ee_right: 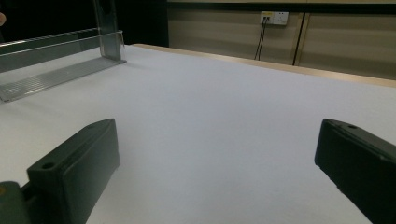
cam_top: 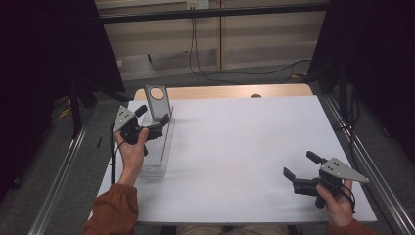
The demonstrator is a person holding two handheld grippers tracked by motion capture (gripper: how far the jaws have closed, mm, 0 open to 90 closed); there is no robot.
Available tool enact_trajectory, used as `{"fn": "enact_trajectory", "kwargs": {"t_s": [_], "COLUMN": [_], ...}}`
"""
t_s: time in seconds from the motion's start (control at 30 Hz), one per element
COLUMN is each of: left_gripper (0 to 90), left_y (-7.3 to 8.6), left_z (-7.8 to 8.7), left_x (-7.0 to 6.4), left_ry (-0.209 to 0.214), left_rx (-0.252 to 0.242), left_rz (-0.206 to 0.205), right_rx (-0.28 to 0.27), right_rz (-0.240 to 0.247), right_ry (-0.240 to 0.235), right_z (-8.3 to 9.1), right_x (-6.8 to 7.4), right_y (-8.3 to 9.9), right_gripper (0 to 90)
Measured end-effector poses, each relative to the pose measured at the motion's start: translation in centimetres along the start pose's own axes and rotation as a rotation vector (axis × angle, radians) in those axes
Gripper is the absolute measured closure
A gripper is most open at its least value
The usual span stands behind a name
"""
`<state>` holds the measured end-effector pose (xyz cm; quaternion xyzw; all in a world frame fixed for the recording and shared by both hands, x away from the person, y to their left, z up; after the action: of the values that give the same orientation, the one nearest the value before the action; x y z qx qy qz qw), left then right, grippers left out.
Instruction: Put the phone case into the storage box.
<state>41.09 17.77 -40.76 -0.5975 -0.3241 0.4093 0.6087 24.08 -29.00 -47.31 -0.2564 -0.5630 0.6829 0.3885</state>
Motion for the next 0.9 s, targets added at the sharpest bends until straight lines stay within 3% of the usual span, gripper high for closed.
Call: {"fn": "enact_trajectory", "kwargs": {"t_s": [0.2,0.27,0.33,0.37,0.47,0.77,0.87,0.9], "left_gripper": [2.7,2.7,2.7,2.7,2.7,2.7,2.6,2.2], "left_y": [0.3,0.4,0.5,0.5,0.7,1.4,1.6,1.7], "left_z": [1.5,1.9,2.4,2.5,3.1,5.4,6.1,6.4], "left_x": [-0.4,-0.5,-0.7,-0.8,-0.9,-1.4,-1.7,-1.7], "left_ry": [0.004,0.008,0.007,0.004,0.006,0.012,-0.007,-0.01], "left_rx": [0.01,-0.002,0.001,-0.008,0.003,0.0,-0.013,-0.005], "left_rz": [-0.008,0.012,-0.002,0.021,-0.01,0.007,0.011,-0.011], "right_rx": [-0.001,-0.003,-0.002,-0.002,-0.001,-0.004,-0.005,-0.007], "right_rz": [-0.001,-0.002,0.001,-0.002,-0.003,0.001,0.0,-0.002], "right_ry": [0.005,0.005,0.002,0.002,-0.001,0.002,0.003,0.004], "right_z": [0.0,0.0,0.0,0.0,0.0,0.0,0.0,0.0], "right_x": [0.0,0.0,0.0,0.0,0.0,0.0,0.0,0.1], "right_y": [0.0,0.0,0.0,0.0,0.0,-0.1,-0.1,-0.1], "right_gripper": [0.0,0.0,0.0,0.0,0.0,0.0,0.0,0.0]}}
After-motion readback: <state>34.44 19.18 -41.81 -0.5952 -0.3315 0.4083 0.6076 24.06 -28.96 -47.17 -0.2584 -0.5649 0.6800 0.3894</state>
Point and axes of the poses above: each handheld gripper's, and its own axes: z roughly backward along the jaws, y roughly out of its underside, x roughly to its left, the point moved 4 cm from there along -z, roughly forward along the jaws, and after that the axes turned 9 degrees about -y, right-handed, at the moved point
